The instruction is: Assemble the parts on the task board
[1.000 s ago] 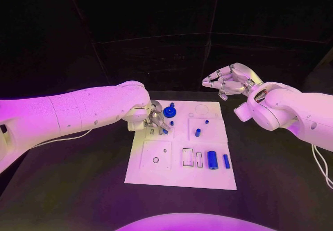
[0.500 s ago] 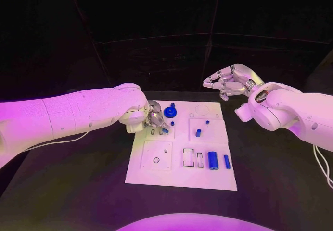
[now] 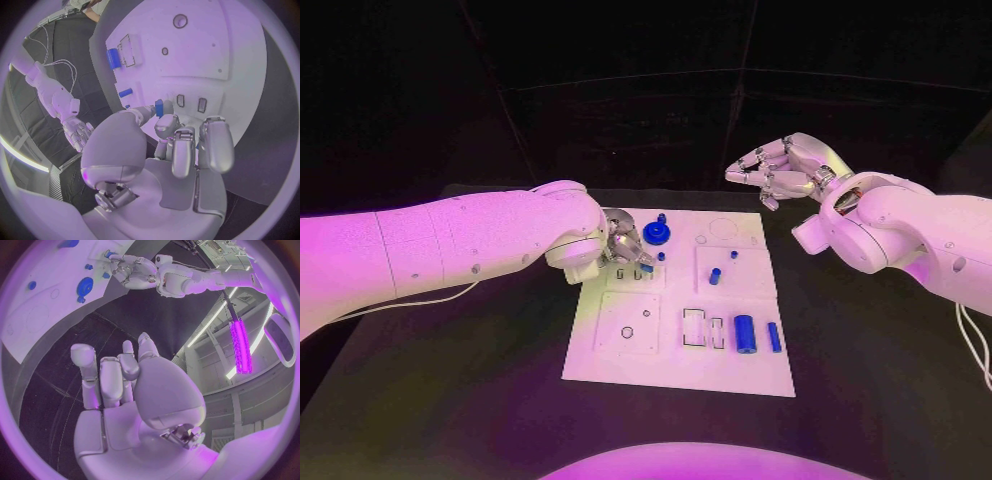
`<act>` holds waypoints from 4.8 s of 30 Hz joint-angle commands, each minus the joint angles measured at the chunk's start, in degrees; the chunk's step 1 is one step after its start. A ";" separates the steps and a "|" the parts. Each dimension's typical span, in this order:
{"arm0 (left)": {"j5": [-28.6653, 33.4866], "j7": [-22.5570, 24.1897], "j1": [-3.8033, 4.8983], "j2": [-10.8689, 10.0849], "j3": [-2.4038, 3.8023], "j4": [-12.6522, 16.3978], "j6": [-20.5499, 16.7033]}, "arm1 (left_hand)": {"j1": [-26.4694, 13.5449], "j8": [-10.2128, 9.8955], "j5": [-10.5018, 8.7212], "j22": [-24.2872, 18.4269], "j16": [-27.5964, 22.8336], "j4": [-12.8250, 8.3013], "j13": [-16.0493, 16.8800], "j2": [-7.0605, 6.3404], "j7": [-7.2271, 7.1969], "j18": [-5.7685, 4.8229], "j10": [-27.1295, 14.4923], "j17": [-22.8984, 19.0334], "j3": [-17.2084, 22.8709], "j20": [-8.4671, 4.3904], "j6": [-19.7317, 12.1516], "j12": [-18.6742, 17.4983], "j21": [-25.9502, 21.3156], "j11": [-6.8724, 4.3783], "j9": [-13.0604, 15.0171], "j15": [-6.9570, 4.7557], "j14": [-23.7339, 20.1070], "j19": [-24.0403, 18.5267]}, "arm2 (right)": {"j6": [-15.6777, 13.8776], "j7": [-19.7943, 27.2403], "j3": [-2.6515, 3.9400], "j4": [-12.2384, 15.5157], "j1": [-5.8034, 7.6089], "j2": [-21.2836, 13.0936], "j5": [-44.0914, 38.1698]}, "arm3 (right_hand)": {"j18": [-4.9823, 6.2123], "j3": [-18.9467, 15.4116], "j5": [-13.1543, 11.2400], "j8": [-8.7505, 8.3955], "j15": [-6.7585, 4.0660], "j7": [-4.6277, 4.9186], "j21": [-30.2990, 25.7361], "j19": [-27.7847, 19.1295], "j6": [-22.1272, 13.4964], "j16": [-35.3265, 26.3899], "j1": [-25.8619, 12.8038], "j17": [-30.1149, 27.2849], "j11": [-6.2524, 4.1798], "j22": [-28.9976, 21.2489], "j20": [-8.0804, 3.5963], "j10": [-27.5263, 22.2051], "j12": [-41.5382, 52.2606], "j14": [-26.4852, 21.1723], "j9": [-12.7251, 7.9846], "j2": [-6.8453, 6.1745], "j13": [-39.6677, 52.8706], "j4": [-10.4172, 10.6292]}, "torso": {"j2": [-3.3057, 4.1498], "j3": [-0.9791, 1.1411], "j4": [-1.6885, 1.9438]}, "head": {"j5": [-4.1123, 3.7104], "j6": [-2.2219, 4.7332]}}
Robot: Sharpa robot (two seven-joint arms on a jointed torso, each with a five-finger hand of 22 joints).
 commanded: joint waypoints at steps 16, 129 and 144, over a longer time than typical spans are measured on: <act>-4.76 -1.21 -0.91 -0.45 -0.02 -0.59 -1.01 | -0.92 0.55 0.07 0.27 0.18 -10.78 -0.18 -0.37 -0.08 -0.49 0.45 15.09 10.38 0.11 -0.07 0.21 0.17 -0.16 0.31 0.01 5.85 0.41 | 0.35 0.31 0.04 -0.14 0.14 0.11 -0.59 | 0.52 -0.24 0.37 0.26 0.30 -0.11 -0.45 -0.68 -0.44 -0.13 -0.17 -0.38 0.28 -0.67 0.09 0.03 0.07 -0.26 0.10 0.71 -0.18 -0.03 | 0.04 0.04 0.00 | 0.23 -0.11; -7.56 -3.00 -1.33 3.06 0.02 -4.32 6.12 | -15.11 -0.82 -6.14 4.55 0.18 1.41 3.18 0.53 -1.69 -1.20 2.67 15.09 -16.11 -0.64 5.95 3.03 2.46 -1.26 -1.15 -0.85 5.85 1.50 | -0.34 0.32 0.05 0.47 0.15 0.03 -0.86 | 0.95 -3.29 -7.63 1.47 0.59 -0.08 -1.72 -2.58 -1.50 -1.85 -4.49 -1.92 0.53 -2.16 0.53 -0.54 -1.87 -0.92 1.04 1.26 -1.16 1.64 | 0.05 -0.02 0.14 | -0.42 -1.11; -7.59 -3.05 0.47 0.19 0.32 -1.23 4.87 | -11.96 -0.77 -7.98 4.67 0.18 4.10 3.06 1.93 -1.71 -1.18 2.67 15.09 -22.84 -0.68 5.97 2.84 2.37 -1.30 -1.26 -0.88 5.85 1.50 | -0.03 0.17 0.05 0.40 0.15 0.06 -0.86 | 1.07 -3.89 -9.78 1.78 0.64 -0.06 -2.12 -3.04 -1.84 -2.46 -5.51 -2.52 0.56 -2.67 0.55 -0.84 -2.55 -1.13 1.29 1.54 -1.54 2.09 | -0.01 0.01 0.10 | -0.43 -0.98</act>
